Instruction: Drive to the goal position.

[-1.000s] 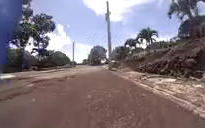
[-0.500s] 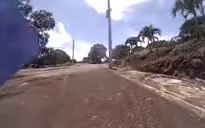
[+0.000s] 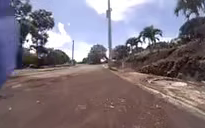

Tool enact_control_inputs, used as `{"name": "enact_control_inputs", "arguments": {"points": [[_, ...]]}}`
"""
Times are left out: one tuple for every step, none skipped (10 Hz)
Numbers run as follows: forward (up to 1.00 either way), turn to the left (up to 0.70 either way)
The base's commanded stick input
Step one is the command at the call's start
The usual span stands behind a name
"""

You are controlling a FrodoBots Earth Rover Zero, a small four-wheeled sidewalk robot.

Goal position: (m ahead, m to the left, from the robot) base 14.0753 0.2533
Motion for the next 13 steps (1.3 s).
{"name": "enact_control_inputs", "arguments": {"points": [[0.50,0.00],[0.50,0.00],[0.50,0.00],[0.50,0.00],[0.50,0.00],[0.50,0.00],[0.50,0.00],[0.50,0.05],[0.50,0.11],[0.50,0.17],[0.50,0.23],[0.50,0.24],[0.50,0.14]]}}
